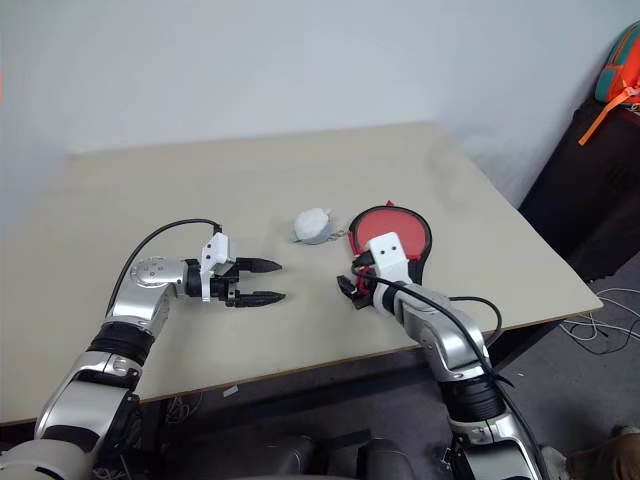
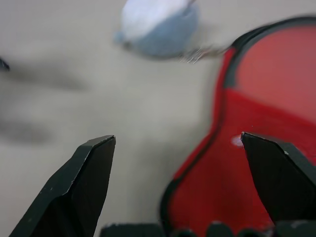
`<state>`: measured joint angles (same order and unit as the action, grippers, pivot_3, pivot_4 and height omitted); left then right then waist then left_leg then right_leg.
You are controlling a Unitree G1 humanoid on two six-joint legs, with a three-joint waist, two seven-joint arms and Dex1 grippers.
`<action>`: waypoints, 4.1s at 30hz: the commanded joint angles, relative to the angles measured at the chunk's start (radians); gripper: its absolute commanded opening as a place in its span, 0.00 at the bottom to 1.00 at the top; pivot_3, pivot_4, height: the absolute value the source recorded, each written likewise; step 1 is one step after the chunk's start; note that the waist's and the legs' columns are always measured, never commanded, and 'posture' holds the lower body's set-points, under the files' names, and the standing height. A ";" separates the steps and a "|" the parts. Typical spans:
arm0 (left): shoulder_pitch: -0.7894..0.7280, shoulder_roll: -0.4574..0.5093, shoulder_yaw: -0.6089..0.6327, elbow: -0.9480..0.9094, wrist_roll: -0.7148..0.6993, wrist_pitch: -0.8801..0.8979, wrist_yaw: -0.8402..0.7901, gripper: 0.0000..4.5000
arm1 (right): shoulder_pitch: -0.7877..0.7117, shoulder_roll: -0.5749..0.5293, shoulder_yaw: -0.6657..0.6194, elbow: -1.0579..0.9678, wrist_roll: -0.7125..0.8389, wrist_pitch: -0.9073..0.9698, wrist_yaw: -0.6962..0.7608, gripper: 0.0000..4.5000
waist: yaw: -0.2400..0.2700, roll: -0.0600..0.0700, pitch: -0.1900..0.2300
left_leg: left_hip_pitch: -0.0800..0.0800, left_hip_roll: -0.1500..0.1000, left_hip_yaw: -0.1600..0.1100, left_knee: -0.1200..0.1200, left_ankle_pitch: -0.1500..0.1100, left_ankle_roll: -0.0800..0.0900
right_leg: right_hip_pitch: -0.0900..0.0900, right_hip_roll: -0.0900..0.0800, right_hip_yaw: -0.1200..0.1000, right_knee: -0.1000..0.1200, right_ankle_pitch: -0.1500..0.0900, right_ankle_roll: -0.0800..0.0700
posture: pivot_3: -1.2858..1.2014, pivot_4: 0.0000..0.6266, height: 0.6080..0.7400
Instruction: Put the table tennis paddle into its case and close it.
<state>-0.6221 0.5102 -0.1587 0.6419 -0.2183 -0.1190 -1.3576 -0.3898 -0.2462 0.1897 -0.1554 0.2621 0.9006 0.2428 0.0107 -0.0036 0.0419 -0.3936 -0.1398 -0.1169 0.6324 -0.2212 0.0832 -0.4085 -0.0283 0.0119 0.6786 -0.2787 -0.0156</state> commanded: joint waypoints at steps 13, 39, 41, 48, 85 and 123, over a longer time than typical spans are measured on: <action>0.021 0.000 -0.038 -0.376 0.004 0.152 0.025 0.78 | -0.062 -0.013 0.066 0.093 -0.150 0.160 -0.055 0.86 | 0.003 -0.001 -0.002 | 0.000 -0.001 0.000 0.003 0.001 0.001 | 0.002 -0.001 0.000 0.000 0.001 0.001 | 0.52 0.00 1.00; -0.037 -0.020 -0.031 -0.134 0.033 0.005 0.014 0.78 | -0.057 -0.033 0.028 0.034 -0.205 0.177 -0.075 0.01 | 0.005 0.000 -0.006 | 0.000 -0.004 0.000 0.009 0.002 0.003 | 0.005 -0.002 0.000 0.000 0.004 0.006 | 0.52 0.00 1.00; -0.040 -0.023 -0.032 -0.108 0.039 -0.016 0.011 0.78 | -0.051 0.008 -0.036 0.001 -0.152 0.189 -0.061 0.01 | 0.005 0.000 -0.006 | 0.000 -0.004 0.000 0.009 0.002 0.003 | 0.005 -0.003 0.000 0.000 0.004 0.006 | 0.52 0.00 1.00; -0.071 -0.021 -0.015 -0.002 0.040 -0.051 -0.005 0.78 | -0.028 0.061 -0.163 -0.159 0.051 0.246 0.095 0.01 | -0.001 0.000 -0.006 | -0.001 -0.004 0.000 0.008 0.002 0.003 | 0.003 -0.002 0.000 0.000 0.004 0.006 | 0.52 0.00 1.00; -0.182 -0.013 0.016 0.312 0.111 -0.217 -0.082 0.78 | 0.363 -0.159 -0.225 -0.646 0.621 0.412 0.256 0.01 | 0.004 -0.001 -0.007 | -0.003 -0.004 0.001 0.014 -0.002 0.012 | 0.005 -0.003 0.000 0.000 0.005 0.008 | 0.52 0.00 1.00; -0.386 0.058 0.123 0.386 0.092 0.106 -0.064 0.78 | 0.051 0.051 -0.075 -0.018 0.241 -0.128 0.030 0.55 | 0.000 -0.002 -0.007 | -0.002 -0.004 0.003 0.015 0.000 0.011 | 0.004 -0.003 0.001 0.003 0.005 0.009 | 0.52 0.00 1.00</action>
<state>-0.9693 0.5600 -0.0530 1.0591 -0.1192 -0.0433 -1.4349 -0.3190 -0.2044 0.1023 -0.1923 0.5363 0.8155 0.2650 0.0106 -0.0055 0.0347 -0.3961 -0.1444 -0.1134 0.6477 -0.2210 0.0944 -0.4046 -0.0313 0.0130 0.6811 -0.2732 -0.0067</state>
